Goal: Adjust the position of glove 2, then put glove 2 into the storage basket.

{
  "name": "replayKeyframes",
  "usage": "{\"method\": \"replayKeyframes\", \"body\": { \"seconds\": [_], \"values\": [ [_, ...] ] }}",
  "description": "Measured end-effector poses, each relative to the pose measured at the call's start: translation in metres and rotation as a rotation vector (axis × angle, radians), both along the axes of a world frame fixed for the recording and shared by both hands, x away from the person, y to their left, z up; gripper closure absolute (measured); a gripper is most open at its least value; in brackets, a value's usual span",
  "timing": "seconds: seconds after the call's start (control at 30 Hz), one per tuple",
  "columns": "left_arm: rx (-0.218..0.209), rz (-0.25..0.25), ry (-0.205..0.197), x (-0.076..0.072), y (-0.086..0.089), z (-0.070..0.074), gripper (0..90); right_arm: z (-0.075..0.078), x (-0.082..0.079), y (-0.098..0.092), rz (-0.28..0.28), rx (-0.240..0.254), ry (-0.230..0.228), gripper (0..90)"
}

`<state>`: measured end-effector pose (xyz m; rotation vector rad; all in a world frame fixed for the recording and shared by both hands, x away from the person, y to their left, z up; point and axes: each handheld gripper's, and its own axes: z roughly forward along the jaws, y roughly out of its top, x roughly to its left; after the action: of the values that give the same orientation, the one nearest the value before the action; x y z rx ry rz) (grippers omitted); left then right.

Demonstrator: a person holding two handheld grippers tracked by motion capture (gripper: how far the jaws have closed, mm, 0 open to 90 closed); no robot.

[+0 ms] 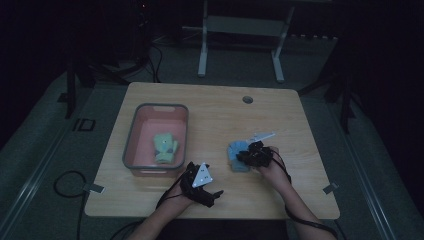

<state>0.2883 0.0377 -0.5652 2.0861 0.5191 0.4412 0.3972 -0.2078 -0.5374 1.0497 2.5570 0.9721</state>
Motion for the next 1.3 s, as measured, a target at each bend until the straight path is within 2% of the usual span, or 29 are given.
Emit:
{"method": "replayKeyframes", "body": {
  "seconds": [0.13, 0.17, 0.23, 0.4, 0.47, 0.57, 0.63, 0.67, 0.73, 0.83, 0.9, 0.93, 0.97, 1.03, 1.17, 1.3],
  "values": [
    [-0.02, 0.007, -0.001, -0.001, 0.0, 0.002, 2.7, 0.006, -0.003, -0.002, 0.005, 0.012, -0.024, 57.6],
    [-0.019, 0.008, 0.002, 0.0, 0.0, 0.003, 2.7, 0.008, -0.005, -0.004, 0.003, 0.023, -0.036, 48.9],
    [-0.024, 0.013, 0.008, -0.001, -0.001, 0.003, 2.7, 0.012, -0.006, -0.007, 0.009, 0.041, -0.05, 38.6],
    [-0.042, 0.024, 0.008, 0.0, 0.0, 0.004, 2.7, 0.017, -0.009, -0.02, 0.02, 0.074, -0.034, 18.8],
    [-0.052, 0.033, 0.011, 0.0, 0.0, 0.004, 2.7, 0.018, -0.01, -0.025, 0.025, 0.074, -0.036, 14.0],
    [-0.029, 0.029, -0.024, 0.0, -0.001, 0.004, 2.7, 0.02, -0.01, -0.034, 0.013, 0.091, -0.026, 14.0],
    [-0.02, 0.022, -0.03, 0.0, -0.002, 0.005, 3.7, 0.02, -0.01, -0.039, -0.002, 0.078, -0.045, 14.0],
    [-0.024, 0.021, -0.023, 0.0, -0.003, 0.005, 3.7, 0.021, -0.01, -0.042, -0.002, 0.069, -0.044, 14.1],
    [-0.037, 0.016, 0.001, 0.0, -0.005, 0.006, 3.7, 0.022, -0.009, -0.048, -0.009, 0.092, -0.039, 14.4],
    [-0.036, 0.009, 0.034, 0.0, -0.009, 0.008, 3.7, 0.025, -0.01, -0.057, -0.021, 0.104, -0.076, 14.7],
    [-0.023, 0.019, 0.034, -0.001, -0.012, 0.011, 3.6, 0.026, -0.011, -0.061, -0.028, 0.094, -0.1, 14.6],
    [-0.021, 0.022, 0.031, -0.001, -0.013, 0.013, 3.6, 0.027, -0.011, -0.062, -0.031, 0.093, -0.096, 14.1],
    [-0.035, 0.004, 0.038, 0.0, -0.013, 0.015, 3.6, 0.027, -0.011, -0.063, -0.039, 0.1, -0.092, 14.1],
    [-0.034, -0.009, 0.04, 0.002, -0.015, 0.021, 3.6, 0.028, -0.01, -0.064, -0.049, 0.118, -0.087, 13.5],
    [-0.02, -0.042, 0.006, 0.006, -0.022, 0.027, 5.1, 0.032, -0.01, -0.063, -0.081, 0.14, -0.094, 12.9],
    [-0.004, -0.086, 0.003, 0.015, -0.031, 0.03, 6.6, 0.034, -0.01, -0.061, -0.036, 0.156, -0.084, 13.2]
  ]
}}
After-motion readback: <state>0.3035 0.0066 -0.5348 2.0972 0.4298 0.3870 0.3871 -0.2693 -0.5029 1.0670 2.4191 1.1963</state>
